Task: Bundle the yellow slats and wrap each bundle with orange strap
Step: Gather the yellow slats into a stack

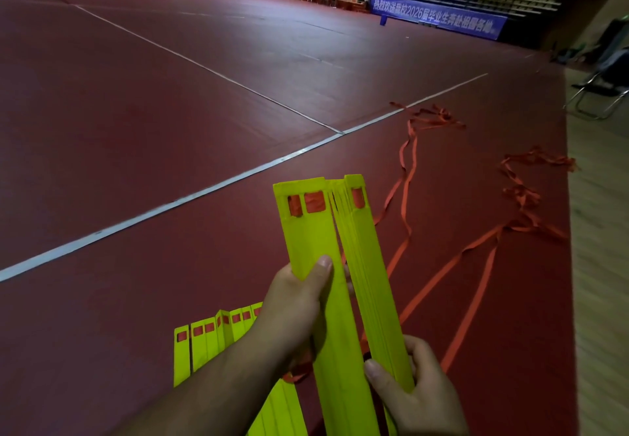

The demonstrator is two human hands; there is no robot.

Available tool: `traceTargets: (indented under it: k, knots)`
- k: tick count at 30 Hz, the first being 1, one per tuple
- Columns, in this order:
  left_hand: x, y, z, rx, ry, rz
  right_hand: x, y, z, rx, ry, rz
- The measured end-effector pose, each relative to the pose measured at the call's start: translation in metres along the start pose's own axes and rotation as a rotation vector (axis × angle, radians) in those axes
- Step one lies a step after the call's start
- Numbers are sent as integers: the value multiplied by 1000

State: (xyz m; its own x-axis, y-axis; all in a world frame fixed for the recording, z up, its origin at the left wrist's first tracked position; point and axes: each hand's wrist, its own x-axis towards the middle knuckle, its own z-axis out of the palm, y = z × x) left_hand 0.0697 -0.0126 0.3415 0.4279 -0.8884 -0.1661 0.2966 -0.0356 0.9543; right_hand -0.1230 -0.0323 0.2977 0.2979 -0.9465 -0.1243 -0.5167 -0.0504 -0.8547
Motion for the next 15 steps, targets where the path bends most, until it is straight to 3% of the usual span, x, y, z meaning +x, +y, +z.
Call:
traceTargets:
  k: [7, 12, 15]
  knots:
    - [-3, 0, 13, -158, -125, -165, 1, 0, -3, 136, -233, 13]
    - [1, 0, 8, -243, -98, -228, 2, 1, -6, 323, -343, 22]
    - [3, -1, 5, -274, -128, -275, 2, 2, -5, 282, -395, 38]
